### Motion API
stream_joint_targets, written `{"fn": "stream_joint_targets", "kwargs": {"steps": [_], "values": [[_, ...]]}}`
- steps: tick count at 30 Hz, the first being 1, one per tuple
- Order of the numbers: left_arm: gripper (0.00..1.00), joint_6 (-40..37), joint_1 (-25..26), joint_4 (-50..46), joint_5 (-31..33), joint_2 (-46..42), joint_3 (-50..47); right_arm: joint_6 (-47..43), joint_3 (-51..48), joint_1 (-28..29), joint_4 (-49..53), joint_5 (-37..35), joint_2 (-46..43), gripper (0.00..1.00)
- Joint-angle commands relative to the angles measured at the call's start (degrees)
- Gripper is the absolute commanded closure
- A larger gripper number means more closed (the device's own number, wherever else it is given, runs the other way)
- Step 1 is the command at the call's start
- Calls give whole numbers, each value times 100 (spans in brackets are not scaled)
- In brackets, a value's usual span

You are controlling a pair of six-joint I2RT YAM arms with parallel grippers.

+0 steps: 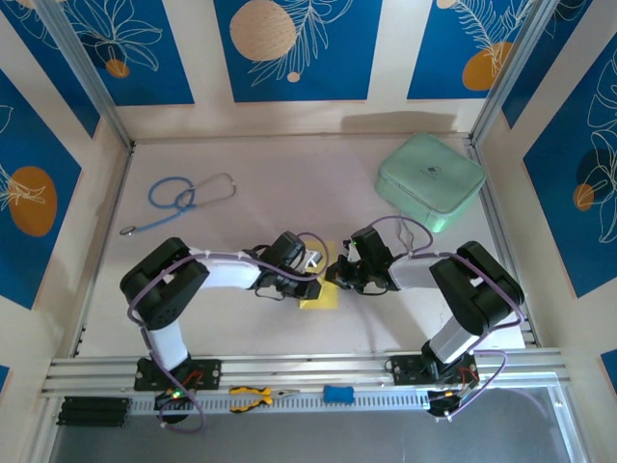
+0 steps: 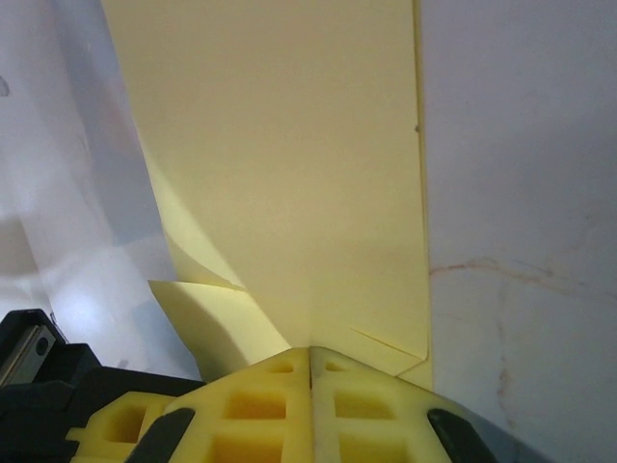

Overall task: Fold a paper plane with a square sheet of paper (pick it up from the middle)
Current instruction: Fold the triangle a second time at the center of the table.

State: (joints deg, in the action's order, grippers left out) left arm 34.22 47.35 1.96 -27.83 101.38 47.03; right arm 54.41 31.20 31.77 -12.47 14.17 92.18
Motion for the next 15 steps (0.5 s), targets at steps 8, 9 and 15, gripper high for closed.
{"fn": "stream_joint_targets", "kwargs": {"steps": [8,9,15], "values": [[94,-3,-53,-723,99,-618,-724,-133,-132,-53,797,-433,261,100],[94,11,-63,-742,103,-667,-790,-141,-128,-56,799,-441,256,100],[96,-11,-112,-957,176,-1068,-1073,-151,-131,-52,843,-450,213,100]]}}
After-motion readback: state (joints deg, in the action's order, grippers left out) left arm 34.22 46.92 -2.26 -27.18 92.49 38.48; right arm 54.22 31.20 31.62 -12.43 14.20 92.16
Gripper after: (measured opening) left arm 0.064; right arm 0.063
